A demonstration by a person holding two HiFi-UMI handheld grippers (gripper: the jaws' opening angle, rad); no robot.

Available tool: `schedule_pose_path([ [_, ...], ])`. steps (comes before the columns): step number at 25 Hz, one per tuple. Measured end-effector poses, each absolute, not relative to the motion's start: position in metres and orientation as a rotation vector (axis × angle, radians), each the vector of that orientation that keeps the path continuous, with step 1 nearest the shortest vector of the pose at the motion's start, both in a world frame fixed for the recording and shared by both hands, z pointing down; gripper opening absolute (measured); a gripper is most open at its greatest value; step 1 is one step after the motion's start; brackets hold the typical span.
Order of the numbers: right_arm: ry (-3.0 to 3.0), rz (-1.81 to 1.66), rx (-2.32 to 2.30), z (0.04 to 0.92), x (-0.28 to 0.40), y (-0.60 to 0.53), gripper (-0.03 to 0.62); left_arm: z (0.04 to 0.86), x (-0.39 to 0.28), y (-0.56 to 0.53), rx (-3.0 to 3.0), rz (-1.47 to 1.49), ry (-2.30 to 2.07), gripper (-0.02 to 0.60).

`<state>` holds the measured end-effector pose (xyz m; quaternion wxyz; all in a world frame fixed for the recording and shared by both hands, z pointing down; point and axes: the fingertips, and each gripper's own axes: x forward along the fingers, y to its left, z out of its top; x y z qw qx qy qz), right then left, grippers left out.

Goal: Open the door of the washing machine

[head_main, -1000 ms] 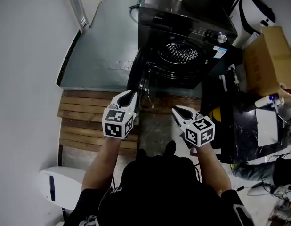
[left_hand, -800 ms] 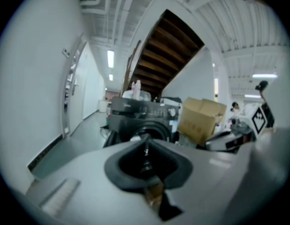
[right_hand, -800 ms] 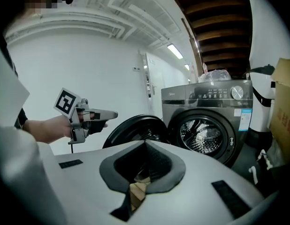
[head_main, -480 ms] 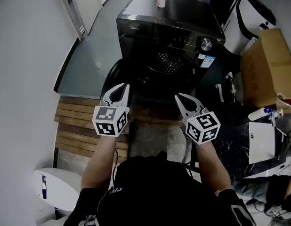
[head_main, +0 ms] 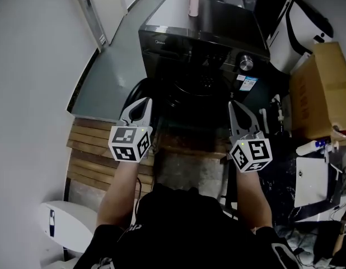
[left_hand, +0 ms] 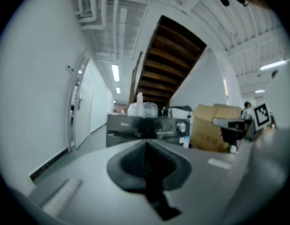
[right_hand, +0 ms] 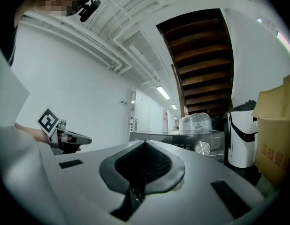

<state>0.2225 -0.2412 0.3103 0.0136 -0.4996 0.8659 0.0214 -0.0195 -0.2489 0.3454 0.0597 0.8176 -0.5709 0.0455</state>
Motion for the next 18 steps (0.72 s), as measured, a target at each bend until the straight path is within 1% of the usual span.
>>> schedule_pose_path([
  [5,2.675,0.094,-1.621,0.309,0.224,-0.257,-0.008,0.341,-0.040,-0.268,2.514,0.227,-1.753,0.006],
  [13,2.728,0.134,-1.643,0.313,0.212,-0.255,-0.009,0.342,-0.069,-0.270,2.434,0.111,-1.789,0.006],
  [18,2.742,0.097,-1.616,0.320,0.202,-0.253,-0.008,0.343,-0.063,-0.270,2.457,0.126,-1.774,0.006],
])
